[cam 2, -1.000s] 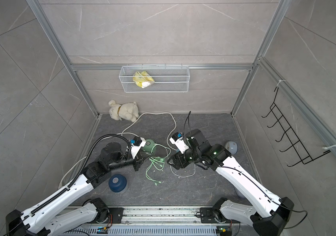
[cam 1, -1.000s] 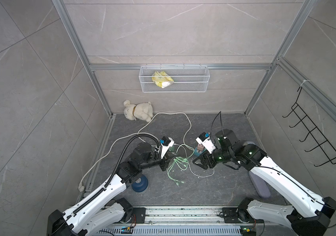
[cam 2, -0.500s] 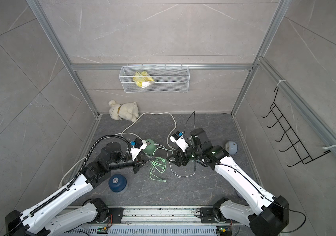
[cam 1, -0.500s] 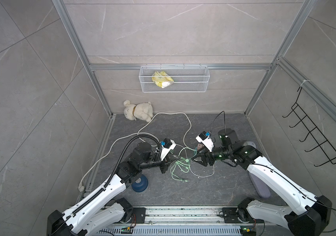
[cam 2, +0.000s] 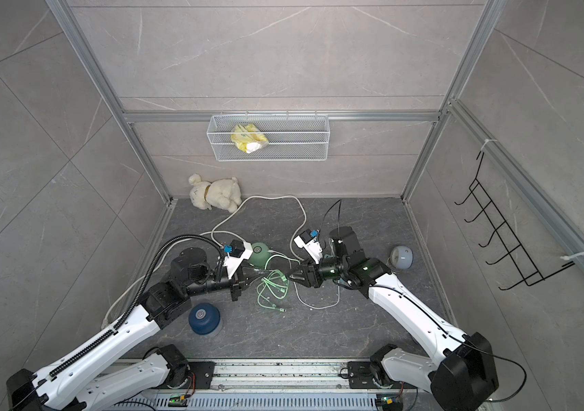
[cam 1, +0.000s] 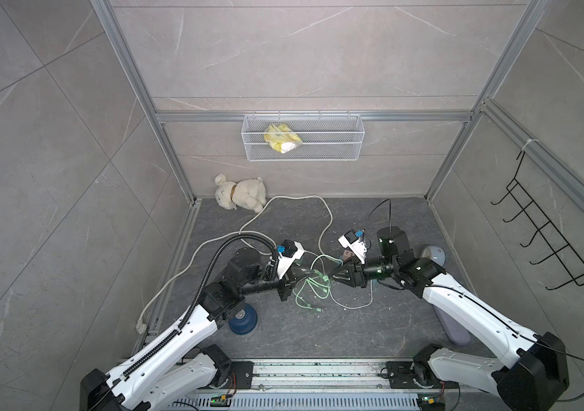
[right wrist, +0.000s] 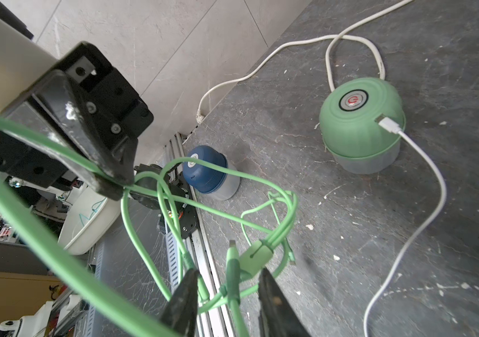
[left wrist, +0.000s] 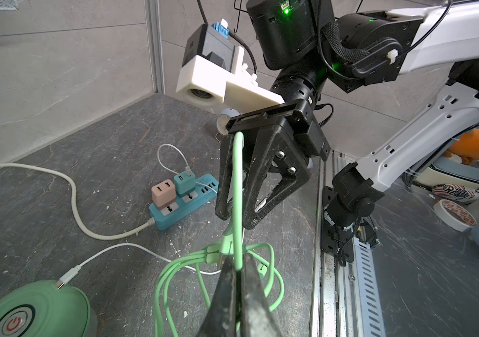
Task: Charge the cordless meat grinders
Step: Pick up the charging cable from the center of the board.
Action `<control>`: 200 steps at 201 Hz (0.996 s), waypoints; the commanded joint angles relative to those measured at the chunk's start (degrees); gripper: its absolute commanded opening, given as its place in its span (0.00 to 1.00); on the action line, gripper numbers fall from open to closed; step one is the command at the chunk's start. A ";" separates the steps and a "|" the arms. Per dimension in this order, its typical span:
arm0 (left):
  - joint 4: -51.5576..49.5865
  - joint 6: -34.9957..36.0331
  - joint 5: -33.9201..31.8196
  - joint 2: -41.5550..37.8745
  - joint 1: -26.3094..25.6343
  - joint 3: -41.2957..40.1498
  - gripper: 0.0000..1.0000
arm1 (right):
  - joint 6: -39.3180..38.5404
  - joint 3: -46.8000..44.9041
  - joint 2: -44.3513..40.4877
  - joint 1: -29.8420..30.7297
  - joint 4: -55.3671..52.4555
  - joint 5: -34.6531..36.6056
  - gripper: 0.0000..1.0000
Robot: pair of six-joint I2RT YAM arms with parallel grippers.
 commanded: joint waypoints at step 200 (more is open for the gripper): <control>3.16 0.46 0.14 0.38 -0.26 0.55 0.00 | 3.01 -0.56 4.42 0.14 1.68 -2.27 0.10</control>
